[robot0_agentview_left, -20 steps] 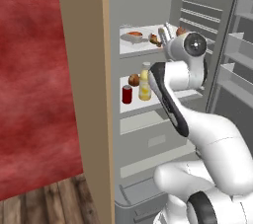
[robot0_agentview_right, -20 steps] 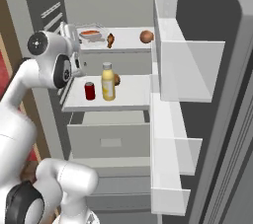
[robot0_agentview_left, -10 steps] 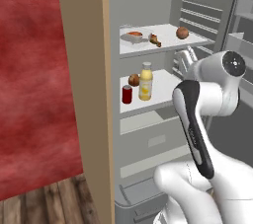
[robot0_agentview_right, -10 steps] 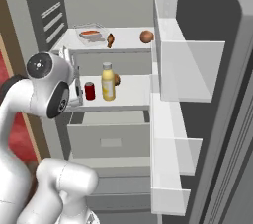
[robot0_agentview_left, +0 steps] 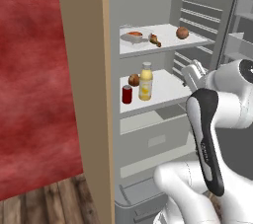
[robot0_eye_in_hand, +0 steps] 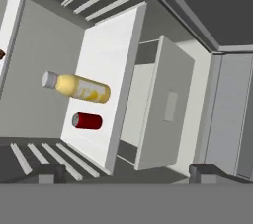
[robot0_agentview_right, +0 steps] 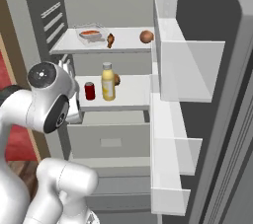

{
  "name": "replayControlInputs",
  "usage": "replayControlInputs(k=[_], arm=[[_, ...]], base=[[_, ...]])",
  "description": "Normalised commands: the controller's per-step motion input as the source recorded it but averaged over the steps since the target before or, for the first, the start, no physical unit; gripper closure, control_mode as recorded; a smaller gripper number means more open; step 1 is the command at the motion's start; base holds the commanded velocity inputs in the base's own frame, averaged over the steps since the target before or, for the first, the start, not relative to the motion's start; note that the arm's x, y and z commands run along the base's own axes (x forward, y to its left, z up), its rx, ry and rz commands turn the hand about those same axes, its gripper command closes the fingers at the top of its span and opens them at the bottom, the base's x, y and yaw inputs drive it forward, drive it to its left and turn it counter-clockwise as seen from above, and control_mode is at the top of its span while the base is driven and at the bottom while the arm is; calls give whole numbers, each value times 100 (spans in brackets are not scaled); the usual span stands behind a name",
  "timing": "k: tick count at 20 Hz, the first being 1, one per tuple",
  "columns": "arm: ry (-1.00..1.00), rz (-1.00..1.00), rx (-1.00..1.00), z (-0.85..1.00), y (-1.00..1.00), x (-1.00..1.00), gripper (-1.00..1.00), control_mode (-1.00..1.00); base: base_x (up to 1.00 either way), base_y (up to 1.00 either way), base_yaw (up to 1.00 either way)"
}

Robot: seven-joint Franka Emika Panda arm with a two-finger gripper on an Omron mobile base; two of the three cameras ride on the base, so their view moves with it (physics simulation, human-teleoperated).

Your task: Place the tupperware on the top shelf of the fridge. Make space for the tupperware among the existing items by rearranging them on the shelves if needed. Close the fridge door when finished.

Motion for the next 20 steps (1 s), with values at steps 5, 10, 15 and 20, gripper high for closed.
replayControlInputs(k=[5,10,15,20], arm=[[4,0,-2,-3,1,-20,-100,100],[0,0,0,0,0,0,-100,100],[0,0,0,0,0,0,-100,100],[0,0,0,0,0,0,-100,100]], base=[[-20,0,0],[-51,-6,2],[-22,-14,10],[-45,-2,12]])
